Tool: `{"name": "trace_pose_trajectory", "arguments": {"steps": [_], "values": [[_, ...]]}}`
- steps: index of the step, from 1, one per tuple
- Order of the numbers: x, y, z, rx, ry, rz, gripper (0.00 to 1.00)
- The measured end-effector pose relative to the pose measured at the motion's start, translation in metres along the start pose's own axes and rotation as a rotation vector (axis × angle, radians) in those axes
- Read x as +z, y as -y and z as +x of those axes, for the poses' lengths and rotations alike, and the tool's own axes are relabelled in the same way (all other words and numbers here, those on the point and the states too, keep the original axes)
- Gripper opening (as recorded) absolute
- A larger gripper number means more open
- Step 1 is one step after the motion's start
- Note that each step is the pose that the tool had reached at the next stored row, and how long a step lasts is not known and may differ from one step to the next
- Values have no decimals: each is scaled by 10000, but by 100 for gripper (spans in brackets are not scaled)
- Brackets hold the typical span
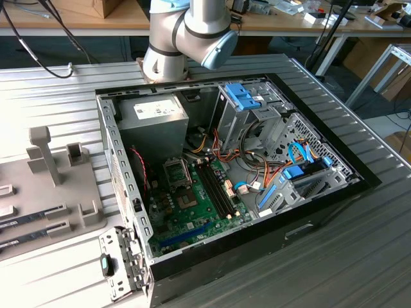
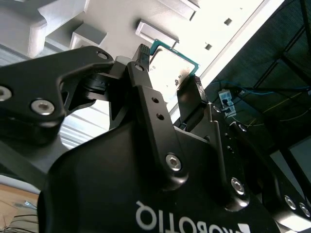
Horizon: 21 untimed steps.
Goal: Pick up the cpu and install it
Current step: 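Pick up the cpu and move it towards the insertion slot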
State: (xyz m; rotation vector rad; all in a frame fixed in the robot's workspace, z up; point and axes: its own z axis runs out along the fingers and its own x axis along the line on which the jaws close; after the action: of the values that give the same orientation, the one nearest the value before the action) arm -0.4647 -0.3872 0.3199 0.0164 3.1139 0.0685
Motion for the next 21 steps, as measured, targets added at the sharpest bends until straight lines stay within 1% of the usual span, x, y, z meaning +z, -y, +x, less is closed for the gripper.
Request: {"name": "trace_pose_trajectory", "arguments": {"steps": [21], "values": [[-44, -2, -1, 0, 0, 0, 47]]}}
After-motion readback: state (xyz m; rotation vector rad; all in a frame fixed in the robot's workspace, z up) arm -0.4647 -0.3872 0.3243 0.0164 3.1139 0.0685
